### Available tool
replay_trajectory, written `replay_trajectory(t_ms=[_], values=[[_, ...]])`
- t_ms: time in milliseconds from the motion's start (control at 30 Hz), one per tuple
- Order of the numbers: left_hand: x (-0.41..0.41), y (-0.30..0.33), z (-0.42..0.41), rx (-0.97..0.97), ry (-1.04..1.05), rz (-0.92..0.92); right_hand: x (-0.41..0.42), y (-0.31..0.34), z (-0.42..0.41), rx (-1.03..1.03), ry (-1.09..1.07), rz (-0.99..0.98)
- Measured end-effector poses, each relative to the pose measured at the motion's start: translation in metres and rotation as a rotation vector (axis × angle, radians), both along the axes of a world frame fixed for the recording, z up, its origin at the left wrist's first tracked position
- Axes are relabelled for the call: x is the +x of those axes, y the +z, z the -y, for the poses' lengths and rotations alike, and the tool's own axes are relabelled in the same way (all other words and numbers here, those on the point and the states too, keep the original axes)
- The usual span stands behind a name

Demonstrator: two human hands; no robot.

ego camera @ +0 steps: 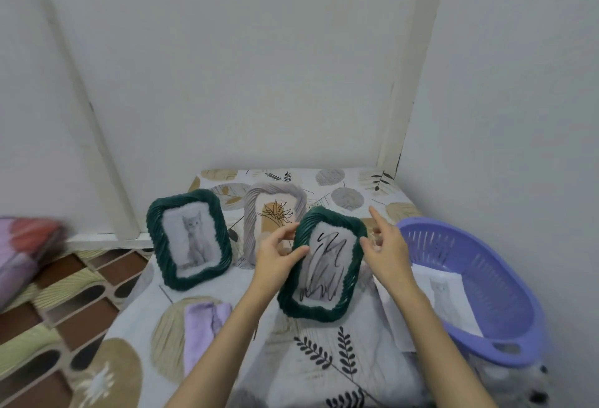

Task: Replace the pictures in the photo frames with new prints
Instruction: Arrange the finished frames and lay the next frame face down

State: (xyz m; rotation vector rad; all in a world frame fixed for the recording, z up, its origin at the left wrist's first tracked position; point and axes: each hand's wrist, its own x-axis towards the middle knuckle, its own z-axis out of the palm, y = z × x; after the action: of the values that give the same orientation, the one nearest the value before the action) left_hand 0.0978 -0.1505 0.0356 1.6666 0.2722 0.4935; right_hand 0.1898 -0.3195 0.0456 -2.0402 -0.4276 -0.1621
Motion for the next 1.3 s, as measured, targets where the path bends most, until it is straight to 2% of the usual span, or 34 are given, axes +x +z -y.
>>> replay_trajectory(t_ms=[100,200,300,400,467,567,633,767,900,1300], values=[[-0.023,-0.004,0.004,0.111,0.08,0.046,-0.032,0.012,-0.015,0.069,0.085,0.135],[-0.04,-0.005,0.018,0.187,0.072,0.109,-0.062,0.024,-0.032,-0.085,0.194,0.051],[-0.053,-0.003,0.03,0.27,0.006,0.132,-0.077,0.029,-0.032,-0.164,0.132,0.022],[-0.064,0.004,0.028,0.225,0.043,0.192,-0.078,0.031,-0.016,-0.092,0.12,0.011],[-0.066,0.009,0.02,0.179,0.11,0.243,-0.073,0.03,-0.005,-0.014,0.188,-0.061],[-0.063,0.01,0.006,0.158,0.186,0.213,-0.066,0.029,0.011,0.08,0.342,-0.123],[-0.061,0.009,0.003,0.1,0.16,0.154,-0.063,0.025,0.018,0.147,0.455,-0.163],[-0.065,0.003,0.004,-0.004,-0.02,0.035,-0.055,0.009,0.022,0.247,0.606,-0.302],[-0.069,-0.007,0.001,0.024,-0.054,0.019,-0.049,-0.008,0.016,0.189,0.541,-0.288],[-0.062,-0.042,-0.017,0.285,0.167,-0.029,-0.041,-0.035,-0.014,0.015,0.461,-0.167]])
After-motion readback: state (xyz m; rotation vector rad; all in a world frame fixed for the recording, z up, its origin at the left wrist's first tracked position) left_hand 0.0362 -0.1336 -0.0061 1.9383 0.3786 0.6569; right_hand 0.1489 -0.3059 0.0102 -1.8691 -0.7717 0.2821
